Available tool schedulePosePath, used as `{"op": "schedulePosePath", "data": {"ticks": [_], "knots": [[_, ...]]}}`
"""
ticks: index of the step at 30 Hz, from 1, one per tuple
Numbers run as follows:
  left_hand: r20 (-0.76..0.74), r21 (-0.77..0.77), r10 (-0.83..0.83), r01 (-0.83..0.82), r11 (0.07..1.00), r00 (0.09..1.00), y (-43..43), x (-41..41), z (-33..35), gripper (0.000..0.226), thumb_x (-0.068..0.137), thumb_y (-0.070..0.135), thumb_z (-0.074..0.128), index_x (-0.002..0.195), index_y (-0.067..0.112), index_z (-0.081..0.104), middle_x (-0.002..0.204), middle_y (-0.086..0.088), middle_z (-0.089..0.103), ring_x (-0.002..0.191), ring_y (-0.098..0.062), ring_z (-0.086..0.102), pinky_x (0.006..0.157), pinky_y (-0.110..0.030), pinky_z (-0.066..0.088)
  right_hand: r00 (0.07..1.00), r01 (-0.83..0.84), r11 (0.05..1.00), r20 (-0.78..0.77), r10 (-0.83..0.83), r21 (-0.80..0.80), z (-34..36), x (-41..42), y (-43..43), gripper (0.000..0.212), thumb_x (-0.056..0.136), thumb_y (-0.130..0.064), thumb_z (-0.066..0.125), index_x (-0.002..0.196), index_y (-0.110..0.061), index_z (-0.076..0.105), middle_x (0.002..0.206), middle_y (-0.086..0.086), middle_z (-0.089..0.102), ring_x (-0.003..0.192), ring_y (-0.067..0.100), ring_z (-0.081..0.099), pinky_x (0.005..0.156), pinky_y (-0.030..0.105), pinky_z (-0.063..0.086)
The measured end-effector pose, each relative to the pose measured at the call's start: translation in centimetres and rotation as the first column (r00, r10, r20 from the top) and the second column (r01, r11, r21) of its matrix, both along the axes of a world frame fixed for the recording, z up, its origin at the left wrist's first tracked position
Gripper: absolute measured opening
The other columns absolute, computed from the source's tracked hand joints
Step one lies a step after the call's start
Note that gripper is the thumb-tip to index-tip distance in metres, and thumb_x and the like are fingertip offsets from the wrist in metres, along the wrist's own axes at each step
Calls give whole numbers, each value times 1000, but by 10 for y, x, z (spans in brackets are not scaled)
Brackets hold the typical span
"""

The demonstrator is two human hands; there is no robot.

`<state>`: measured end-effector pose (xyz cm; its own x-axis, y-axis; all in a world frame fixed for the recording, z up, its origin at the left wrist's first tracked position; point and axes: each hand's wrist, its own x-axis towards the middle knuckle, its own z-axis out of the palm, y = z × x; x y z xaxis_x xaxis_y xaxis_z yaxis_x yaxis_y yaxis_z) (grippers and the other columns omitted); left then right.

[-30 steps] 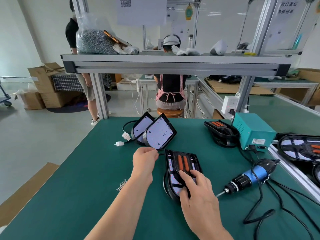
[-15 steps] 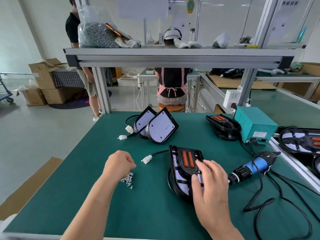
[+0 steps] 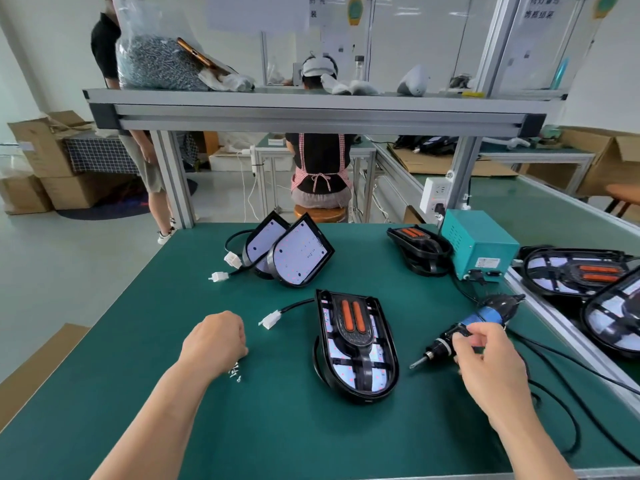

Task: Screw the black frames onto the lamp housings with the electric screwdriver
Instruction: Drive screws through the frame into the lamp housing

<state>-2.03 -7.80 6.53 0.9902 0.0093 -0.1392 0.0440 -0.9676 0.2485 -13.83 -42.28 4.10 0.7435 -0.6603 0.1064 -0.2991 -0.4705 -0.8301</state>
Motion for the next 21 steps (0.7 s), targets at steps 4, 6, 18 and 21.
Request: {"op": "schedulePosePath", "data": {"ticks": [4,6,18,21], "knots": [[17,68,-27,26,997,999,-5,-2,-2,10,89,13,56,94,8,64,96,-5,68,97,-26,64,77,-34,53,988,39,997,-154,-28,72,-6,12,-10,47,94,-49,60,120,-15,39,91,4,69,89,34,68,90,50,52],[109,-35,-17,21,999,994,-9,-5,-4,9,92,12,50,89,10,58,90,-4,65,90,-27,61,74,-35,50,979,91,995,-186,-82,39,-8,21,-17,61,91,-58,59,123,-14,32,96,11,69,91,37,68,90,49,52],[364,-678,217,98,728,906,-79,-51,-41,30,90,8,70,71,30,63,67,10,64,67,-5,60,61,-9,40,947,132,991,-295,-124,7,5,64,-18,89,78,-31,70,147,-18,15,131,20,41,95,36,52,83,43,47],[372,-671,237,84,737,897,-78,-52,-48,32,90,9,70,71,33,62,74,13,64,73,-1,59,64,-8,38,983,184,891,-98,-157,415,9,57,-34,73,78,-14,68,141,-7,32,110,15,54,88,33,61,77,49,58]]}}
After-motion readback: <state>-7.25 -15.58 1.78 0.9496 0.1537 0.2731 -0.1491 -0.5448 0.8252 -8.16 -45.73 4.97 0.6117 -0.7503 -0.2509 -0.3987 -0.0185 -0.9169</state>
